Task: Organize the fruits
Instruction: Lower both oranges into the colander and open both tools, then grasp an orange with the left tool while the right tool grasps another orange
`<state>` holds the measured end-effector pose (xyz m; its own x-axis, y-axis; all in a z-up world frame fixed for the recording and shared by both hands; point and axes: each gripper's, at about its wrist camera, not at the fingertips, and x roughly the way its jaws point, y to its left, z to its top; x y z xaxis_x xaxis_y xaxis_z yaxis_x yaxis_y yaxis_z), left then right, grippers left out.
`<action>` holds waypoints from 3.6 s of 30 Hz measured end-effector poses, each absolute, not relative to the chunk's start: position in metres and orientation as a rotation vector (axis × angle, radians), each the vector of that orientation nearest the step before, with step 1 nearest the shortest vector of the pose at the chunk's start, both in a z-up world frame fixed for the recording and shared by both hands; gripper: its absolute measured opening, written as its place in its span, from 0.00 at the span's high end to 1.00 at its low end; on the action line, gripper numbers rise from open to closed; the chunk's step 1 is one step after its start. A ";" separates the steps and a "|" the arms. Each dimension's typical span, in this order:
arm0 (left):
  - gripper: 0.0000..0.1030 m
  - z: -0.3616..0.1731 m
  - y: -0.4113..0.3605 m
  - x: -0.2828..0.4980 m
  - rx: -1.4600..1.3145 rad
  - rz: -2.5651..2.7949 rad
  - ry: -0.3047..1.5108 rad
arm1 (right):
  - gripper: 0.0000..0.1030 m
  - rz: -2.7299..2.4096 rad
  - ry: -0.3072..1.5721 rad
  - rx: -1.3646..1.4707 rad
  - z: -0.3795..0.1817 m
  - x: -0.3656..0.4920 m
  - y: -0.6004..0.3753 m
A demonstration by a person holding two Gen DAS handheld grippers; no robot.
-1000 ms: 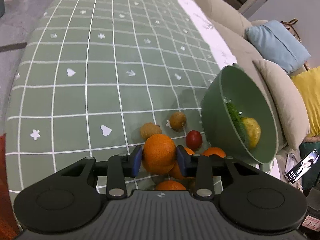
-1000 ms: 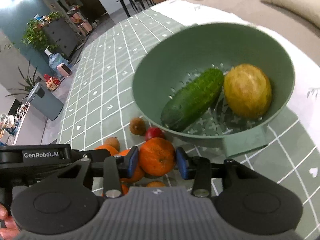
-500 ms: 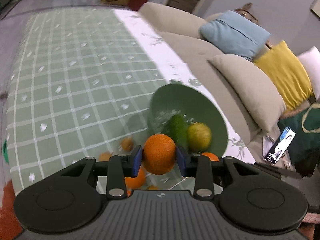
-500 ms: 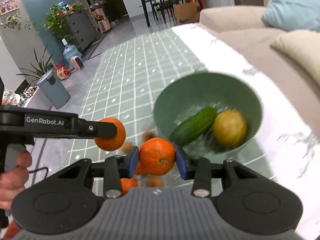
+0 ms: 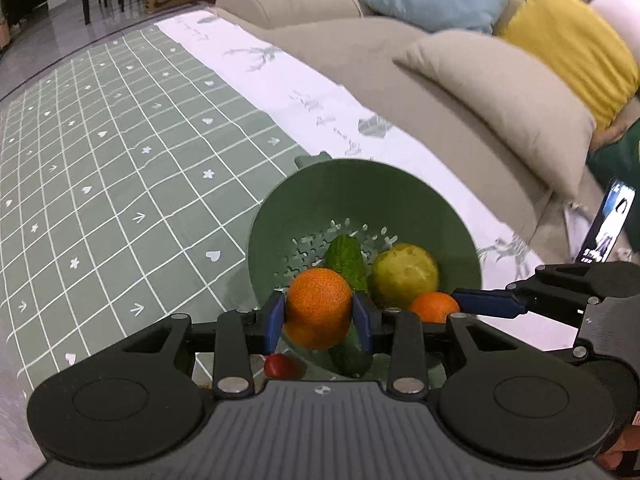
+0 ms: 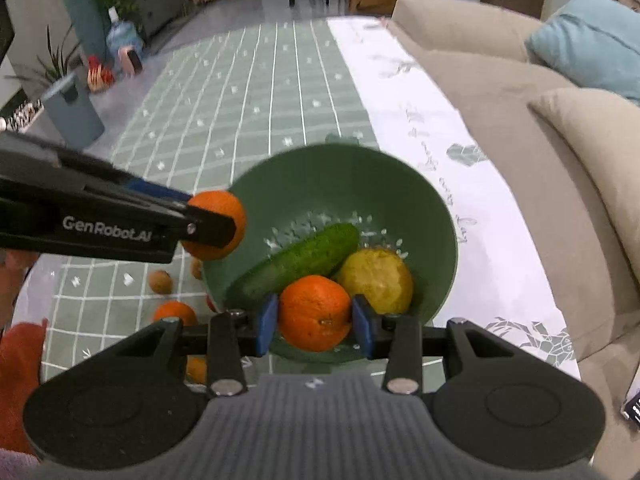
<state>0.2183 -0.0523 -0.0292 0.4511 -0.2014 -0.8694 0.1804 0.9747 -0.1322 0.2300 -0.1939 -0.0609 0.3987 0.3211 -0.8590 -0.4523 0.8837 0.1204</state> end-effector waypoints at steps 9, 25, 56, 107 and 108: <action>0.60 -0.049 -0.059 0.239 0.060 -0.227 1.126 | 0.64 0.520 1.150 -0.170 -0.088 0.246 -0.186; 0.57 -0.066 -0.064 0.247 0.077 -0.239 1.170 | 0.62 0.516 1.202 -0.178 -0.096 0.251 -0.180; 0.49 -0.004 0.001 0.104 -0.079 -0.184 0.959 | 0.40 0.457 0.855 -0.091 -0.025 0.124 -0.152; 0.56 -0.100 0.028 0.102 -0.167 -0.088 1.149 | 0.53 0.493 0.976 -0.091 -0.100 0.131 -0.138; 0.56 -0.098 0.032 0.102 -0.182 -0.081 1.143 | 0.53 0.501 0.975 -0.082 -0.101 0.132 -0.135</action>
